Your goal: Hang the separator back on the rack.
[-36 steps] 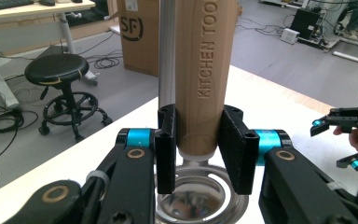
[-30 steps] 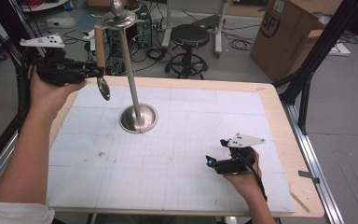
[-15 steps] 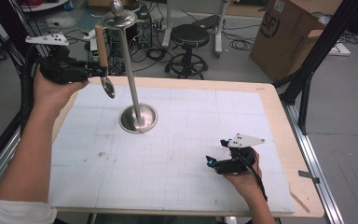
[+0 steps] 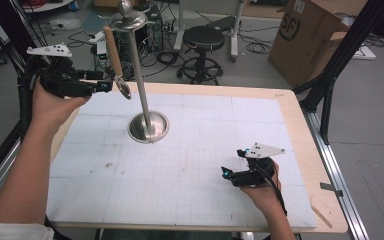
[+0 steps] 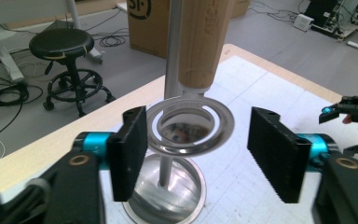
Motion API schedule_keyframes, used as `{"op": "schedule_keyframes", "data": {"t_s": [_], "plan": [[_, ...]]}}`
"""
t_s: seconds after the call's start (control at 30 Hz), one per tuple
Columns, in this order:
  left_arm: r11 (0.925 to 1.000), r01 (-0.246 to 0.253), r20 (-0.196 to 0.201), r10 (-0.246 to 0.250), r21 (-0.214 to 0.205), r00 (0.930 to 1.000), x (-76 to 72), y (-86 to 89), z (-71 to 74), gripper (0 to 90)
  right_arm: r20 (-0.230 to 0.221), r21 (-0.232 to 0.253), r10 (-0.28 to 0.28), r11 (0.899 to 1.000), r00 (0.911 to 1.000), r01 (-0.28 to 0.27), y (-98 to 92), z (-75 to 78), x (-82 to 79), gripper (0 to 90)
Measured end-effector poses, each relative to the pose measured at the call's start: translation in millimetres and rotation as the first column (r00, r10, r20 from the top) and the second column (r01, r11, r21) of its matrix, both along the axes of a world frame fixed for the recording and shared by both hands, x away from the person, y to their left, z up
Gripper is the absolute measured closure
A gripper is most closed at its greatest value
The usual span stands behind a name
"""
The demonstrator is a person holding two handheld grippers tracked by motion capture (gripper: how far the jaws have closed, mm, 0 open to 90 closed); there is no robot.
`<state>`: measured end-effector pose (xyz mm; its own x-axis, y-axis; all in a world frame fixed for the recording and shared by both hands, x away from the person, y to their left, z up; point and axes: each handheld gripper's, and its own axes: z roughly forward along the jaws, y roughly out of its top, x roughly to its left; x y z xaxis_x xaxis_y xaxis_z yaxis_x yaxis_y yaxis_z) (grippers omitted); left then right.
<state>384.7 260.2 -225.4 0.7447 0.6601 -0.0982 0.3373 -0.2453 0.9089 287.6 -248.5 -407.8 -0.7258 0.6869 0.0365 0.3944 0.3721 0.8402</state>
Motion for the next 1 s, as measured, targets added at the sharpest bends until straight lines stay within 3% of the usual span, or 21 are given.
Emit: {"op": "schedule_keyframes", "data": {"t_s": [0.37, 1.0], "plan": [[0.9995, 0.027, 0.025, -0.027, -0.015, 0.9993, -20.0, 11.6, -12.3, 28.1, 0.0, -0.006, 0.002, 1.0, 1.0, -0.002, 0.1, -0.3, 0.3, 14.3], [0.9918, 0.119, 0.014, -0.119, -0.046, 0.9928, -44.5, 4.1, -59.1, 13.0, 0.0, -0.01, -0.001, 1.0, 1.0, 0.001, 1.5, -0.2, 1.3, 14.4]]}}
